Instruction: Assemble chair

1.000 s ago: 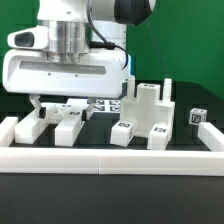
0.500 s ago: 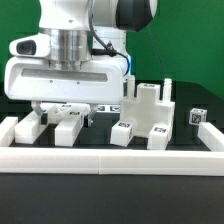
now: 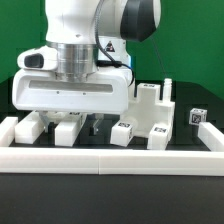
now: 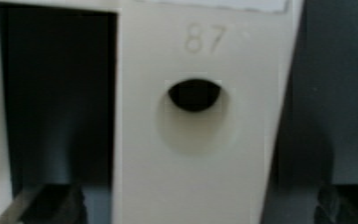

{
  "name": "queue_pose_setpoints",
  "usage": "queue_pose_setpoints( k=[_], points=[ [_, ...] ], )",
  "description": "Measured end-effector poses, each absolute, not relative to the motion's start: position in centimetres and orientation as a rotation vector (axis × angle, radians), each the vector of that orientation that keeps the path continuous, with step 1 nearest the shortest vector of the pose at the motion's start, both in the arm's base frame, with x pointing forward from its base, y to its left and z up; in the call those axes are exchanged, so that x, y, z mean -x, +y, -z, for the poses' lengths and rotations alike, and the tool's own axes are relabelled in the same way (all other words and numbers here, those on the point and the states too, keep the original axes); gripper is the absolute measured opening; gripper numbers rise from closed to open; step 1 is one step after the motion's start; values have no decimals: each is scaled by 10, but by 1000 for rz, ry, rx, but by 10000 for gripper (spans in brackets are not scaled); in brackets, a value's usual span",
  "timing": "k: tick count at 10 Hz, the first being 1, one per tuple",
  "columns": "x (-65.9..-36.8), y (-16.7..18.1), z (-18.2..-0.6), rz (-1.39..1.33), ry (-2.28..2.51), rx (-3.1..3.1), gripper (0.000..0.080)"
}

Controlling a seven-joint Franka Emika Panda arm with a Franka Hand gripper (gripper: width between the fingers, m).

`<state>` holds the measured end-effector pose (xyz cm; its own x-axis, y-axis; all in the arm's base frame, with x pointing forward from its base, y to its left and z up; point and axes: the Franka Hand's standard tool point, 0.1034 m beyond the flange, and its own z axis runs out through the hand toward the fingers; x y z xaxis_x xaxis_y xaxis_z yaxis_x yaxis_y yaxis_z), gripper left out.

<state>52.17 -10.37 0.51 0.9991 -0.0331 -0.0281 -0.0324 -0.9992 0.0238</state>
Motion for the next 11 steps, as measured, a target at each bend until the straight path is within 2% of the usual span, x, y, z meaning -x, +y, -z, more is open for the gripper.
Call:
queue_pose_setpoints(
  k=[4,6,11],
  points=[
    [-521,-104,-5,47,-51,-3118,634],
    [-521,-104,-5,45,-51,-3117,286],
    [-521,-104,-5,46,-51,-3117,287]
  ],
)
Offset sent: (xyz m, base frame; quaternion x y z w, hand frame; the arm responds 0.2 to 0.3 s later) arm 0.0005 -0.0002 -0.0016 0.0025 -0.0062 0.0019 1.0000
